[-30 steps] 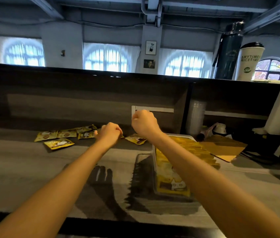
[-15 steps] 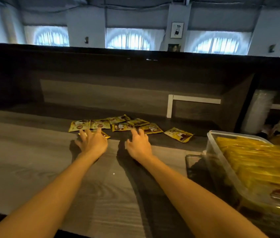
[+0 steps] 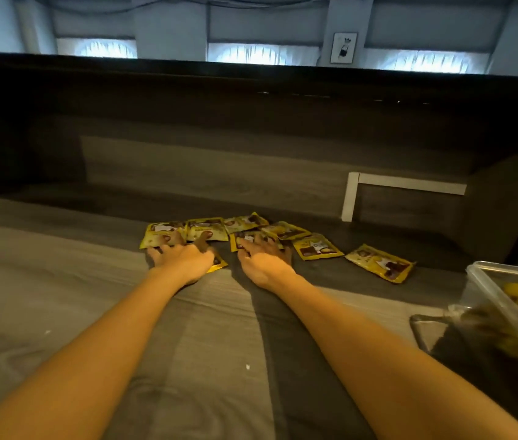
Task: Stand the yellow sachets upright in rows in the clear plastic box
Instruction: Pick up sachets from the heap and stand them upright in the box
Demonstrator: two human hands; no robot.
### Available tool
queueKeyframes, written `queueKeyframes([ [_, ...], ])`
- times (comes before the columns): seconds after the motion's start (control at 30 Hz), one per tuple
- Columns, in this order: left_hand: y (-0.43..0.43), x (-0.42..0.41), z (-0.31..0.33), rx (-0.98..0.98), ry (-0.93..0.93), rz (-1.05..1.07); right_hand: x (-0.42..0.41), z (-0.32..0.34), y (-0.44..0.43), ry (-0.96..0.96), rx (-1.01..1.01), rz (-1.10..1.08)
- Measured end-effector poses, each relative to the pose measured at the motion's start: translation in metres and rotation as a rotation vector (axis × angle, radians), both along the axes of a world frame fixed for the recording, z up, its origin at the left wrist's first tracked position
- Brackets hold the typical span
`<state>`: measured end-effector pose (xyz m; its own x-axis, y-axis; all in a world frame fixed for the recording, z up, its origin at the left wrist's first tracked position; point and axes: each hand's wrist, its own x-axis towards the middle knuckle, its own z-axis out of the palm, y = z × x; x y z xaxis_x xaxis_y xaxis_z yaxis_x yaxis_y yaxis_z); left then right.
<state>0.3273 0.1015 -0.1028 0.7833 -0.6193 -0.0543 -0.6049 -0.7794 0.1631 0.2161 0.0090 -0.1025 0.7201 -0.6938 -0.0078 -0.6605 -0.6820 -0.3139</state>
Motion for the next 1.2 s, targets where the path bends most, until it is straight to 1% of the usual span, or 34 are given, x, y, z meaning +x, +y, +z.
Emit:
queueKeyframes([
  [0.13,0.007,-0.008,0.003,0.011,0.025,-0.040,-0.009,0.001,0.007,0.021,-0.065,0.033],
  [0.27,0.022,-0.026,0.003,-0.018,0.042,-0.098,-0.033,0.002,0.026,-0.076,-0.078,0.027],
  [0.33,0.032,-0.039,0.001,-0.027,0.037,-0.134,-0.049,0.002,0.037,-0.076,-0.105,0.006],
  [0.5,0.057,-0.086,-0.002,0.001,0.032,-0.197,-0.102,0.002,0.069,-0.037,-0.220,-0.032],
  [0.6,0.070,-0.117,-0.005,0.048,0.008,-0.255,-0.133,0.008,0.084,-0.074,-0.273,-0.076],
  [0.67,0.079,-0.140,-0.008,0.032,-0.033,-0.330,-0.152,0.017,0.090,-0.112,-0.275,-0.122],
  [0.77,0.091,-0.170,-0.005,-0.028,-0.020,-0.413,-0.178,0.026,0.093,-0.129,-0.253,-0.172],
  [0.83,0.091,-0.185,-0.001,-0.039,0.035,-0.469,-0.193,0.025,0.092,-0.151,-0.234,-0.206],
  [0.87,0.090,-0.188,-0.001,-0.079,0.076,-0.474,-0.199,0.022,0.091,-0.161,-0.213,-0.228],
  [0.9,0.091,-0.193,0.001,-0.155,0.126,-0.443,-0.204,0.019,0.090,-0.159,-0.172,-0.253],
  [1.0,0.093,-0.194,0.012,-0.452,0.281,-0.239,-0.212,0.012,0.085,-0.094,0.010,-0.272],
  [1.03,0.094,-0.193,0.017,-0.495,0.315,-0.191,-0.214,0.011,0.084,-0.073,0.050,-0.257],
  [1.07,0.097,-0.193,0.020,-0.472,0.320,-0.175,-0.216,0.013,0.084,-0.067,0.071,-0.243],
  [1.17,0.104,-0.197,0.023,-0.210,0.250,-0.262,-0.220,0.027,0.089,-0.101,0.135,-0.199],
  [1.2,0.105,-0.200,0.022,-0.165,0.238,-0.295,-0.221,0.031,0.091,-0.123,0.171,-0.172],
])
